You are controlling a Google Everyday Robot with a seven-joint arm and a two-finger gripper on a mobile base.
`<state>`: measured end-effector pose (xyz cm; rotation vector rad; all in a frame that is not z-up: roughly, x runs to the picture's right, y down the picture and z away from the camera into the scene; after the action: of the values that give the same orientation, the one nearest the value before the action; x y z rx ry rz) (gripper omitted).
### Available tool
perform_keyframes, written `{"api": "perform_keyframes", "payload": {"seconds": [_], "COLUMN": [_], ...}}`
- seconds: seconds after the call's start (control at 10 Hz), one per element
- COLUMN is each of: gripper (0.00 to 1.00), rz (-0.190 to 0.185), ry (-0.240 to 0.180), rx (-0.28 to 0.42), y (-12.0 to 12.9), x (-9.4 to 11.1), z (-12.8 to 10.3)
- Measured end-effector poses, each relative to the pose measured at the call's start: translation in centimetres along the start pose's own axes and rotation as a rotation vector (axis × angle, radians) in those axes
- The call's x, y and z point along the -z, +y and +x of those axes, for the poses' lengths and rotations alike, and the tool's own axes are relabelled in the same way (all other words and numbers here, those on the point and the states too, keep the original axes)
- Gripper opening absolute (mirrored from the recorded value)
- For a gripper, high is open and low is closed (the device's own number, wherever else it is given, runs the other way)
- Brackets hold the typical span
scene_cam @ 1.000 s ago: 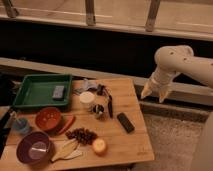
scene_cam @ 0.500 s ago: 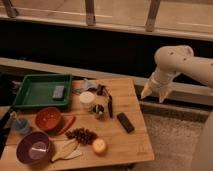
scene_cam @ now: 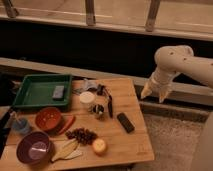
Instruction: Stack bowls on top of each other
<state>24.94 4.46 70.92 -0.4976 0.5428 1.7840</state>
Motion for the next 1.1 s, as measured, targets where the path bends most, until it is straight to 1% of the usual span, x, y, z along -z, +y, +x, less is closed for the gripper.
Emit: {"api": "perform_keyframes", "payload": {"seconds": [0.3,0.4,0.5,0.6,0.7,0.8,1.0,1.1], "gripper": [0.62,0.62,0.62,0.62,0.62,0.62,0.62,0.62], "rz": [0.000,-0.002,-0.002,-0.004,-0.005,-0.013,-0.031,-0.044], "ry": [0.000,-0.010,-0.032,-0.067,-0.101,-0.130,-0.190,-0.214], "rx": [0.000,0.003,0.020,0.049,0.078,0.104,0.135,0.144], "y": [0.0,0.1,0.4,1.3,2.6,4.8,9.6,11.3], "x": [0.0,0.2,0.6,1.6,2.8,4.0,4.9,5.3], "z": [0.0,0.0,0.1,0.3,0.4,0.5,0.4,0.4]}}
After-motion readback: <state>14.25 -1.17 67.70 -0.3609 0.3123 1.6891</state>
